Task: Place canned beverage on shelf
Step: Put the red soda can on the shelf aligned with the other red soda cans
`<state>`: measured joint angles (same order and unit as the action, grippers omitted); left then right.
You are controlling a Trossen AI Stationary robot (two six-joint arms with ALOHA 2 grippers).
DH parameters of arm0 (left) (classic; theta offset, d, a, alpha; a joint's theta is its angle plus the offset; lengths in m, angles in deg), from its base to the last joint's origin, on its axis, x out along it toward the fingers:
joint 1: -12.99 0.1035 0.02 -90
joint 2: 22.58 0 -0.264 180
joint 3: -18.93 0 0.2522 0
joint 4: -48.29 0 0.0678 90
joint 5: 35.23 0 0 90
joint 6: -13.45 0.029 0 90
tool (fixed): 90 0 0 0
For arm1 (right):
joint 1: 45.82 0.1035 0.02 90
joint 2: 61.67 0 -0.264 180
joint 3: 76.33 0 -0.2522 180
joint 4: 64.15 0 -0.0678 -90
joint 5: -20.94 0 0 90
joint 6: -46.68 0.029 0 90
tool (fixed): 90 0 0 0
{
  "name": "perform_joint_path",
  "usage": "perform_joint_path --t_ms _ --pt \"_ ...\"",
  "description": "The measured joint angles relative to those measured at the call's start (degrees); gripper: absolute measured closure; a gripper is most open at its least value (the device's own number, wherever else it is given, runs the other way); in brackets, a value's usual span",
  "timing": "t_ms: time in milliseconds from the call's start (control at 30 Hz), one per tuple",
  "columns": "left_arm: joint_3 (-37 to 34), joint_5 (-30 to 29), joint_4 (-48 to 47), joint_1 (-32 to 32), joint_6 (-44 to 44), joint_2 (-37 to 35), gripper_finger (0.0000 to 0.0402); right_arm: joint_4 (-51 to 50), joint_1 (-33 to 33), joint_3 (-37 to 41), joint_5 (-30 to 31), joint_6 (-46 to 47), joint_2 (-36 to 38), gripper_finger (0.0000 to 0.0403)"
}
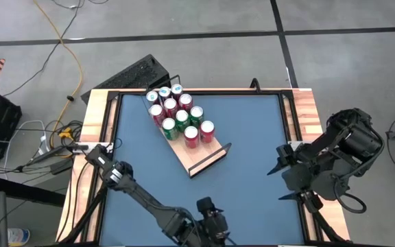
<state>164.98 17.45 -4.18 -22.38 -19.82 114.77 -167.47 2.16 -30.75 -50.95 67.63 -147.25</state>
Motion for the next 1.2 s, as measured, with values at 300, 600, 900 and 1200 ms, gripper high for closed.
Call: perform_joint_path --t_ms 300,600,900,1200 --pt "0.0 -4.54 3.22 -1.57 -2.05 3.1 0.0054 0.0 -0.02 0.0 0.26 1.06 0.0 0.0074" --pt "0.11 -5.49 2.25 -2.58 -6.99 5.56 0.0054 0.08 -0.02 0.0 2.16 1.25 -0.02 0.0074" --pt "-0.04 -3.94 -0.73 -2.79 -15.78 7.18 0.0054 0.03 -0.59 0.0 3.0 1.2 -0.02 0.0074" --pt "0.48 -2.58 -2.53 -2.88 -19.33 7.15 0.012 0.04 -0.89 0.0 3.04 1.12 -0.02 0.0074"
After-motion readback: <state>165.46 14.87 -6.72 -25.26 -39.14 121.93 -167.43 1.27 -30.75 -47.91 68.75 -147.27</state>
